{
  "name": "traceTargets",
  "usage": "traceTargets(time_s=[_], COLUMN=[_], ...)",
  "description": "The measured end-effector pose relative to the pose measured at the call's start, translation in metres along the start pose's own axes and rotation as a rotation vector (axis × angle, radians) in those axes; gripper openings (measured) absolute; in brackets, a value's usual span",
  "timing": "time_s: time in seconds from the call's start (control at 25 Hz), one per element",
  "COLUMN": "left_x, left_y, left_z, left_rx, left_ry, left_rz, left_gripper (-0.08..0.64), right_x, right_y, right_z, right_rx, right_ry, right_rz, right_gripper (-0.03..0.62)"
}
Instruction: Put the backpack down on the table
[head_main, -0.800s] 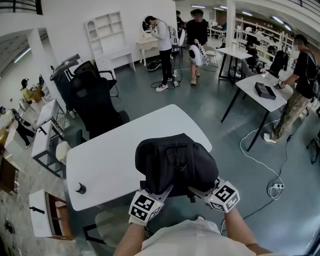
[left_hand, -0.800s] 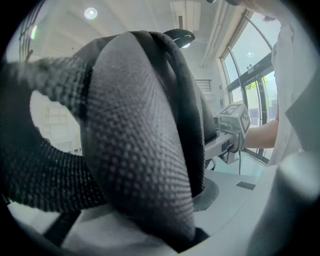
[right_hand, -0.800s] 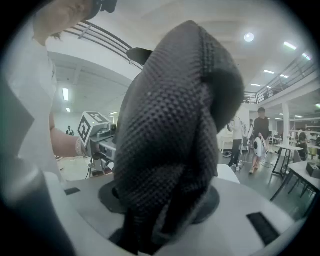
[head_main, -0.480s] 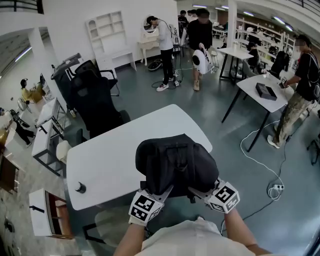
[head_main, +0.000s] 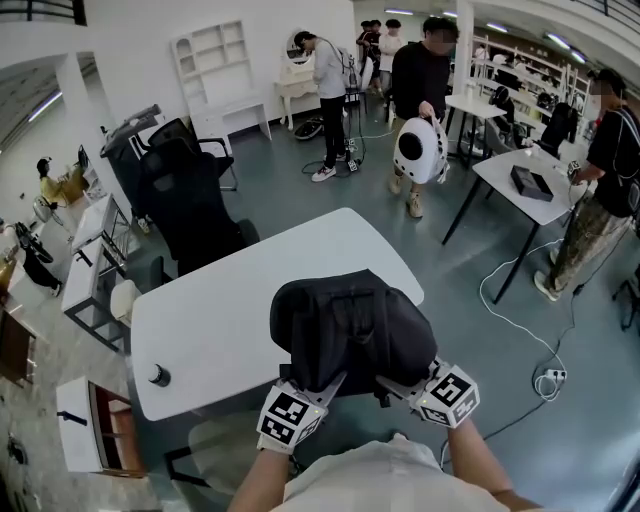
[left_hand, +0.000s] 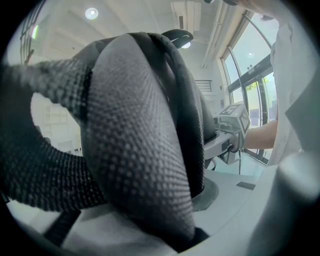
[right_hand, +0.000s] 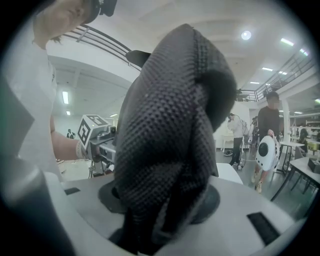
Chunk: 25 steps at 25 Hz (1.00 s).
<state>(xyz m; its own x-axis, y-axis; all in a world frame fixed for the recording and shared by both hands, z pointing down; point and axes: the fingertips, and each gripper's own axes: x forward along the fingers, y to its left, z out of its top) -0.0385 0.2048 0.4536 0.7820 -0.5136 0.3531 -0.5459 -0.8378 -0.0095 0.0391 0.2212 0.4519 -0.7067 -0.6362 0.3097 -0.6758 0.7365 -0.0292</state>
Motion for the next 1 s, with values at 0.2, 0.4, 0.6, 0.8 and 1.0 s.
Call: traceTargets(time_s=[0.2, 0.4, 0.6, 0.8, 1.0], left_x=[-0.001, -0.002, -0.009, -0.005, 0.008], left_y=[0.003, 0.007, 0.015, 0.019, 0.024], left_z=[-0.004, -0.005, -0.008, -0.003, -0.001], left_rx=[-0.009, -0.013, -0.011, -0.012, -0.017], left_ry=[0.001, 0.003, 0.000, -0.003, -0.001], left_rz=[0.000, 0.001, 0.000, -0.007, -0.021], left_gripper=[0.140, 0.140, 0.140, 0.140, 0.140], right_x=[0.005, 0.009, 0.018, 0.020, 0.021], right_y=[0.001, 0.001, 0.006, 0.001, -0.013], right_z=[-0.001, -0.002, 0.001, 0.004, 0.004], right_rx=[0.005, 0.009, 0.013, 0.017, 0.024], right_ry=[0.001, 0.002, 0.002, 0.005, 0.011], right_rz=[0.003, 0.005, 0.002, -0.004, -0.010], right_gripper=[0.218, 0.218, 0.218, 0.216, 0.216])
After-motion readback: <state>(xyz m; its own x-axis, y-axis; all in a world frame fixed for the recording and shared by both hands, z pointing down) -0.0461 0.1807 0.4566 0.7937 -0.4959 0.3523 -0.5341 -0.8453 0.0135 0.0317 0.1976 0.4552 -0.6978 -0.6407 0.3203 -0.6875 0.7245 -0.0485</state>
